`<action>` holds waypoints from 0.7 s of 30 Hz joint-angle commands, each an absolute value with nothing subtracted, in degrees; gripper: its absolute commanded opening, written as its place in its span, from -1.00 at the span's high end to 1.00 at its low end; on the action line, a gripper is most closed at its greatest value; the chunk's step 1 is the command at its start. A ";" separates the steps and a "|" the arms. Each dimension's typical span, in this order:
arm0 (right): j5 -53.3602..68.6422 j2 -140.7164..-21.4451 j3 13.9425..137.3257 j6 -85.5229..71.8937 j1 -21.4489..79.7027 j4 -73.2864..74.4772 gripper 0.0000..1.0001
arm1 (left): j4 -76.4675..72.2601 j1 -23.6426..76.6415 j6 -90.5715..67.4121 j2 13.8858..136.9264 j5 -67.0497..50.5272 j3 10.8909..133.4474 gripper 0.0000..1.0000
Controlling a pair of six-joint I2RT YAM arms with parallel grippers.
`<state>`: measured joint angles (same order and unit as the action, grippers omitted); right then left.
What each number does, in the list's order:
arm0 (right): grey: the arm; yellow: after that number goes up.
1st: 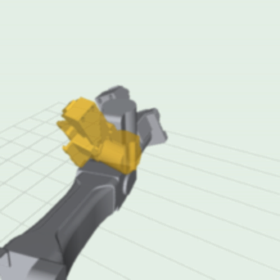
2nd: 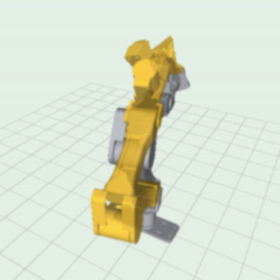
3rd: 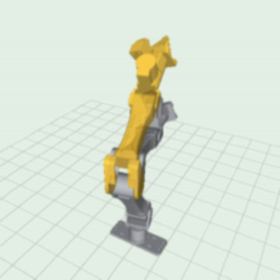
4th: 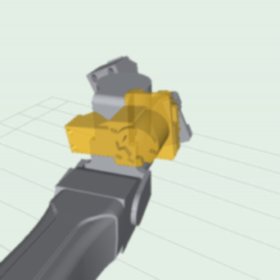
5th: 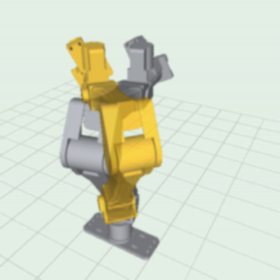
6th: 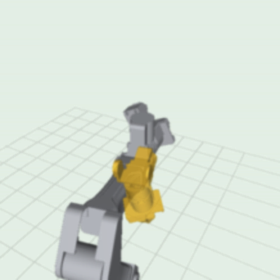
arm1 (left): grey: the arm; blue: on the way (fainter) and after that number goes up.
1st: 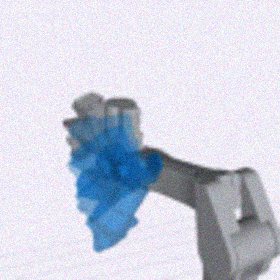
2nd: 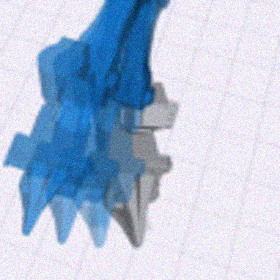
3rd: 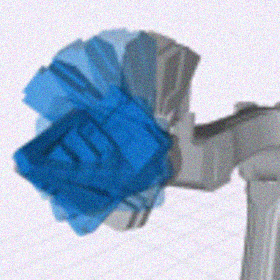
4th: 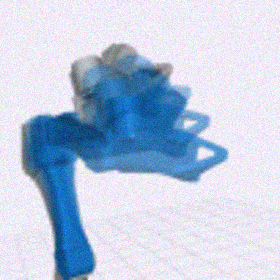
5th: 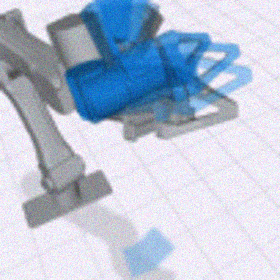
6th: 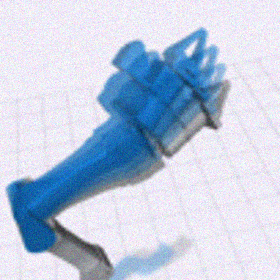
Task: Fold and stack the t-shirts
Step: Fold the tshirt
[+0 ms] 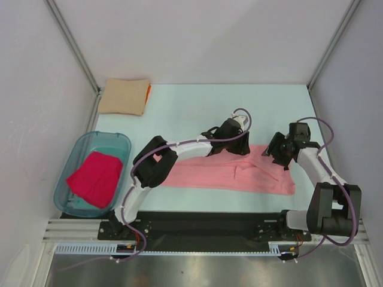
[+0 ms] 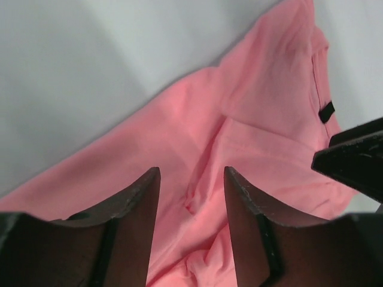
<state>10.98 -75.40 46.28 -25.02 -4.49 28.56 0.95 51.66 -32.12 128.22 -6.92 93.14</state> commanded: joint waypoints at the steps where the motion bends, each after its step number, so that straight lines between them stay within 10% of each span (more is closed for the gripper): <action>1: 11.07 -71.29 45.53 -26.45 -5.36 27.77 -0.25 | 4.19 53.52 -23.83 128.66 -9.05 99.83 -0.06; 21: 13.88 -60.03 44.21 -24.35 -11.07 31.20 -0.24 | 9.32 56.07 -24.08 140.89 -8.53 115.40 0.26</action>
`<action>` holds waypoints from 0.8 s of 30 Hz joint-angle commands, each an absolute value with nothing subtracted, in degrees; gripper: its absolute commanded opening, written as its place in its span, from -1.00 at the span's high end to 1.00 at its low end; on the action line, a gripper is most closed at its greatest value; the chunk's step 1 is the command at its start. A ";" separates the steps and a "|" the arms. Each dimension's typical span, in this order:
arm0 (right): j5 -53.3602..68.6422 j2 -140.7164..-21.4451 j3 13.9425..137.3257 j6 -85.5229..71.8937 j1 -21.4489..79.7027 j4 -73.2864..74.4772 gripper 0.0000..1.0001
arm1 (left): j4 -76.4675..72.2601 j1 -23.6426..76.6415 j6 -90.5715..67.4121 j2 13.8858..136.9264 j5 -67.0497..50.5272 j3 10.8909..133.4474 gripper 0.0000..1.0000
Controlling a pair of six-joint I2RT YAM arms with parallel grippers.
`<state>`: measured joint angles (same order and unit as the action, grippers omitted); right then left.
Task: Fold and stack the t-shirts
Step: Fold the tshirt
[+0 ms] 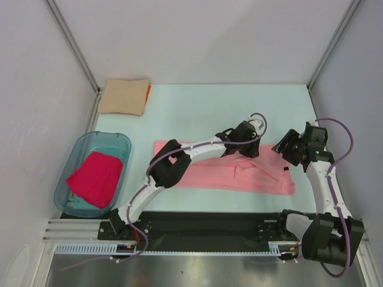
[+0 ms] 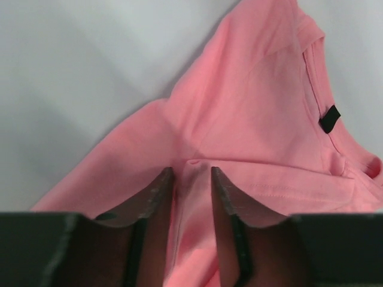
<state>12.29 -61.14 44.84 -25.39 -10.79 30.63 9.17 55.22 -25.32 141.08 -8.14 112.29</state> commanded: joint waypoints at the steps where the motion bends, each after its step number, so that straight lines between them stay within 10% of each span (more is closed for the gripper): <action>1: 13.89 -60.03 44.12 -24.35 -11.07 31.11 -0.24 | 9.66 56.07 -24.08 140.89 -8.35 115.31 0.33; 9: 10.99 -62.04 42.63 -24.87 -11.16 31.55 -0.24 | 9.05 55.99 -24.17 134.84 -0.55 110.23 0.99; 24: 4.84 -68.46 42.62 -25.93 -12.91 30.06 -0.30 | 1.15 52.56 -33.92 128.50 -2.98 98.79 0.99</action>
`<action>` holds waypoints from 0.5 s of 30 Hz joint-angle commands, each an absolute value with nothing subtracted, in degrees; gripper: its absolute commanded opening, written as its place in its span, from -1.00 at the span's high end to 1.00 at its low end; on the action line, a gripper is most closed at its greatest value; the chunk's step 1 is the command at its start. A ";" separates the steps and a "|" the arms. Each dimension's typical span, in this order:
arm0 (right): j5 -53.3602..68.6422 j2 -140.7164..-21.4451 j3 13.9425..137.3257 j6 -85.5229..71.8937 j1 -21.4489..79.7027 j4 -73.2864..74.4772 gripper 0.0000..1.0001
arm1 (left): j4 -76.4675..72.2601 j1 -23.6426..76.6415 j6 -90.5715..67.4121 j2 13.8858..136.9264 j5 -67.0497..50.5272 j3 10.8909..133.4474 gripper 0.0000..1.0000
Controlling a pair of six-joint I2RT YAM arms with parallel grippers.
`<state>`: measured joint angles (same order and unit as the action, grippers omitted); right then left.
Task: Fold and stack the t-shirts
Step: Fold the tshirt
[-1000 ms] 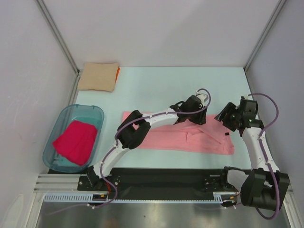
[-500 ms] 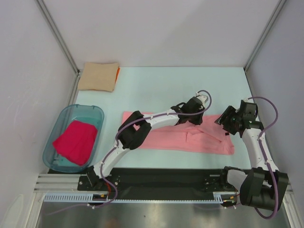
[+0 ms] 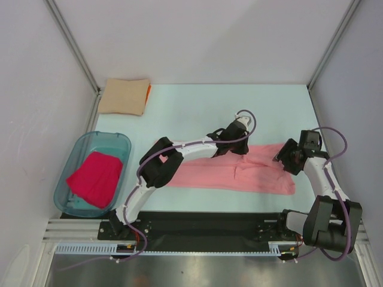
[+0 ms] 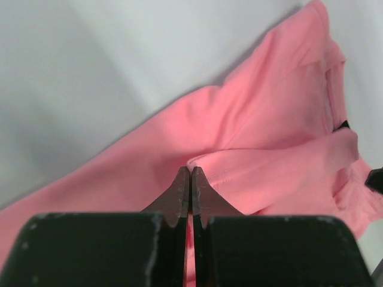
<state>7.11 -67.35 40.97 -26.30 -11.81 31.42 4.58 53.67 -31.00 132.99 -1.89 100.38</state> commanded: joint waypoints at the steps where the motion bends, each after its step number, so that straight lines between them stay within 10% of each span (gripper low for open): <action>1: 4.92 -69.16 42.89 -25.67 -13.09 29.80 -0.30 | 0.79 52.38 -34.19 128.50 -3.60 98.79 0.99; 15: 11.60 -76.03 45.53 -24.52 -16.26 22.33 -0.42 | -5.27 51.86 -36.82 125.51 -11.51 92.91 0.99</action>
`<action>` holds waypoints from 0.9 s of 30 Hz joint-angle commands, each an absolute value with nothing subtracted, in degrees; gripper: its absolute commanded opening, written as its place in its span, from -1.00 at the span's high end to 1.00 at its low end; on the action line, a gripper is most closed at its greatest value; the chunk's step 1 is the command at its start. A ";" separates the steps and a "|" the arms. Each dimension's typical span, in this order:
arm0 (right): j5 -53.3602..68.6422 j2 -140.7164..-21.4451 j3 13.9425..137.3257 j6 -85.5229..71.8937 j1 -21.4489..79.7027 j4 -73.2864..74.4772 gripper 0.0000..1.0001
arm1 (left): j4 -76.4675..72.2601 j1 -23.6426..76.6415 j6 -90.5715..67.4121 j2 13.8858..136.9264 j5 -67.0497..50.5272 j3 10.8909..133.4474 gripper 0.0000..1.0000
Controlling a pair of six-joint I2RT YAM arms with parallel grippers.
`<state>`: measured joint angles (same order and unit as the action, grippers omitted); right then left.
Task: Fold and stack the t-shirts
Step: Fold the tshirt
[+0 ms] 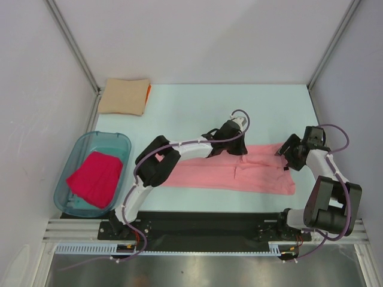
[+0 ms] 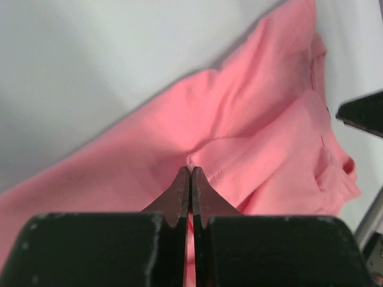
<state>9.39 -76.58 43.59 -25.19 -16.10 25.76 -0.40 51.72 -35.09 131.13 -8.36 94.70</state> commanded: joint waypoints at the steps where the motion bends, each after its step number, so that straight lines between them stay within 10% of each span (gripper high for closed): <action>1: 11.60 -76.03 45.70 -24.35 -16.26 22.32 -0.43 | -5.27 51.77 -37.26 125.16 -12.73 92.73 0.99; 27: 23.11 -87.89 47.99 -22.41 -15.64 14.24 -0.09 | -0.70 51.77 -40.52 124.63 -12.39 92.99 0.99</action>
